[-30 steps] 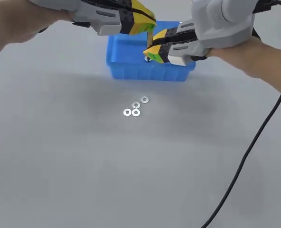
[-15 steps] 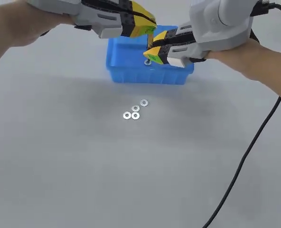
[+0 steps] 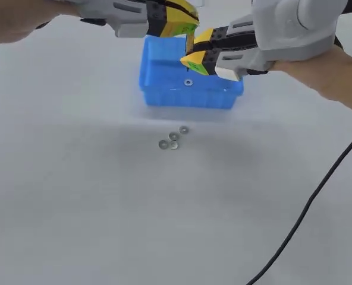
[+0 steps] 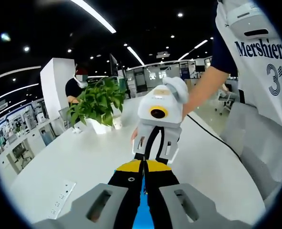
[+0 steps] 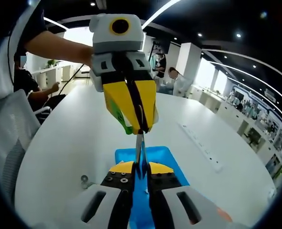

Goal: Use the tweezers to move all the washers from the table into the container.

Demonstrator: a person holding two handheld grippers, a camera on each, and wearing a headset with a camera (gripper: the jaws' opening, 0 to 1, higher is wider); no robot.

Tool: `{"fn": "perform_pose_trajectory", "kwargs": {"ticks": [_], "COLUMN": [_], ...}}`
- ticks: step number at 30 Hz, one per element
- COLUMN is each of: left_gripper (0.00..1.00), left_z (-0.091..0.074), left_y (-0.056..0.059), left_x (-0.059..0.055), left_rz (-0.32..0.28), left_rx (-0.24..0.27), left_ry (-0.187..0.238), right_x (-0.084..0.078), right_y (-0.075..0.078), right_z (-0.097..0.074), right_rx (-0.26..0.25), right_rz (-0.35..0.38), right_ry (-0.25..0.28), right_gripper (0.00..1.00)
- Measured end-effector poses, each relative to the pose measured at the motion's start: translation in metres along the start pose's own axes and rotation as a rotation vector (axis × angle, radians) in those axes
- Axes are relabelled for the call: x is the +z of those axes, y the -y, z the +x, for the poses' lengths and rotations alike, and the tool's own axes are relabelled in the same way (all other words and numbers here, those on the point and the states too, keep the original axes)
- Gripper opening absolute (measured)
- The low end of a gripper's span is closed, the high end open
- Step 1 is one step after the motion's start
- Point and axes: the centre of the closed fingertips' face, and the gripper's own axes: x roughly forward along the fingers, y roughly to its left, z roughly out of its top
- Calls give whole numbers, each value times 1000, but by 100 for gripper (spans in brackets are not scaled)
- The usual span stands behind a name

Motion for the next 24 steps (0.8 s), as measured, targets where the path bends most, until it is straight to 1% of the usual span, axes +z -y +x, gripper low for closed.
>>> {"fn": "perform_pose_trajectory", "kwargs": {"ticks": [2,4,5,9,12,17,20,24], "left_gripper": [5,5,5,5,5,5,5,5], "left_z": [-2,-3,-3,-3,-3,-2,1,4], "left_y": [7,15,18,32,40,51,58,67], "left_x": [3,4,4,5,4,-4,-13,-22], "left_rz": [3,5,5,2,-1,-30,-55,-57], "left_rx": [-10,-28,-33,-57,-71,-83,-88,-105], "left_ry": [1,-10,-12,-20,-28,-31,-35,-53], "right_x": [4,2,2,1,0,-7,-17,-26], "right_y": [-9,-16,-23,-33,-41,-53,-61,-72], "right_z": [-5,-8,-9,-11,-11,-9,-4,0], "right_rx": [5,11,12,21,29,49,63,81], "right_rz": [-24,-40,-38,-24,-9,4,15,17], "right_ry": [-2,-10,-9,-8,-6,-16,-36,-51], "right_gripper": [10,10,10,10,10,10,9,9]}}
